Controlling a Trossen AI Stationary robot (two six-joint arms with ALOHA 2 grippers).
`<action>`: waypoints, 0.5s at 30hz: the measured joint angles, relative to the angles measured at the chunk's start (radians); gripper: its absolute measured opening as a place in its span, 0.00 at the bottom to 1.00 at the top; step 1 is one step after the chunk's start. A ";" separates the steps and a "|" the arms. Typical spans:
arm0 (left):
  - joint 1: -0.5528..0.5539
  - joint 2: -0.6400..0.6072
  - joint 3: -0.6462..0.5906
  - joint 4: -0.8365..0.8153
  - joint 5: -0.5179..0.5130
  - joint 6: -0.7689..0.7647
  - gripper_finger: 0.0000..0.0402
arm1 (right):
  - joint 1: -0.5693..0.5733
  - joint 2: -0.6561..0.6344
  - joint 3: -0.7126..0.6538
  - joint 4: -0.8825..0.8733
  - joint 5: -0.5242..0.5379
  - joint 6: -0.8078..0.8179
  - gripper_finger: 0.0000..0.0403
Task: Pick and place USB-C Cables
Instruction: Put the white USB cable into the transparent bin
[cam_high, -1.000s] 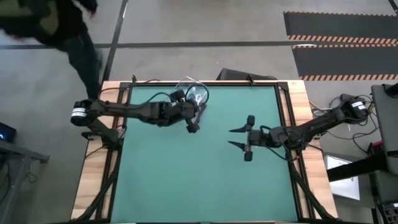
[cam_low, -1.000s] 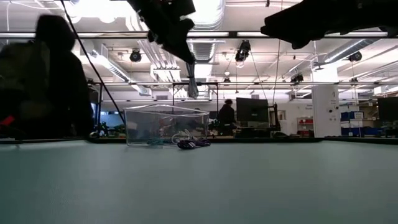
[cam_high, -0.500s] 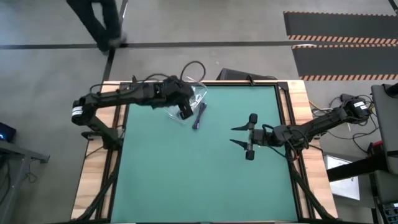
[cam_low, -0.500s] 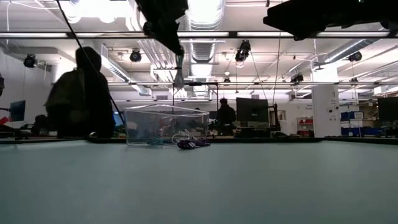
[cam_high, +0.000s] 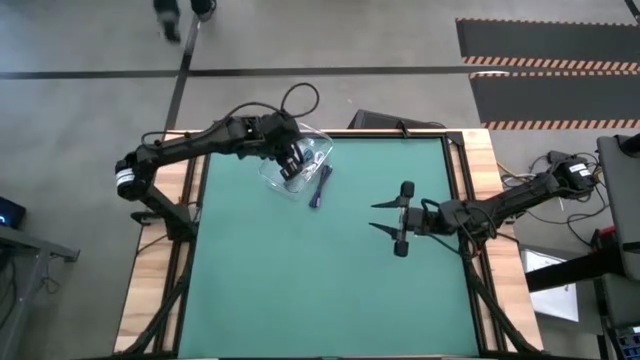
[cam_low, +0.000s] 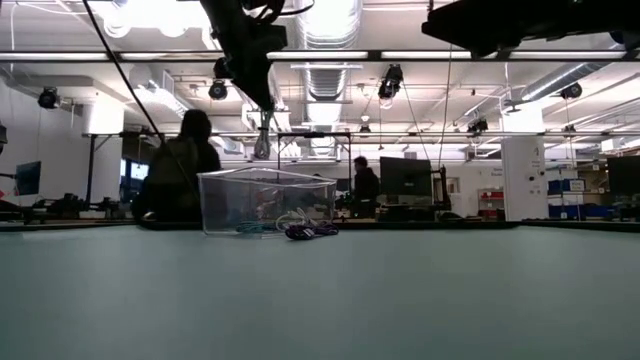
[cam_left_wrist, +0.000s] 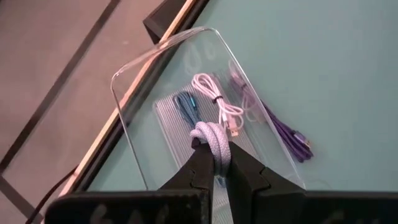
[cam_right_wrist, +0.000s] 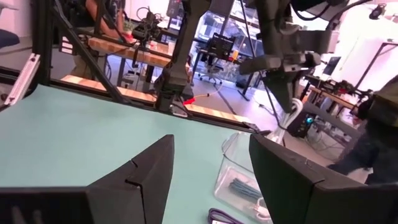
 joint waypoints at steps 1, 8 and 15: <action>0.000 0.000 0.000 0.004 0.000 0.000 0.01 | -0.006 0.000 0.000 0.000 0.000 -0.001 0.50; 0.019 0.029 0.000 -0.017 0.004 0.007 0.01 | -0.031 0.000 0.000 0.000 0.000 0.000 0.50; 0.049 0.089 0.000 -0.015 0.000 0.034 0.01 | -0.031 0.000 0.000 0.000 0.000 -0.005 0.50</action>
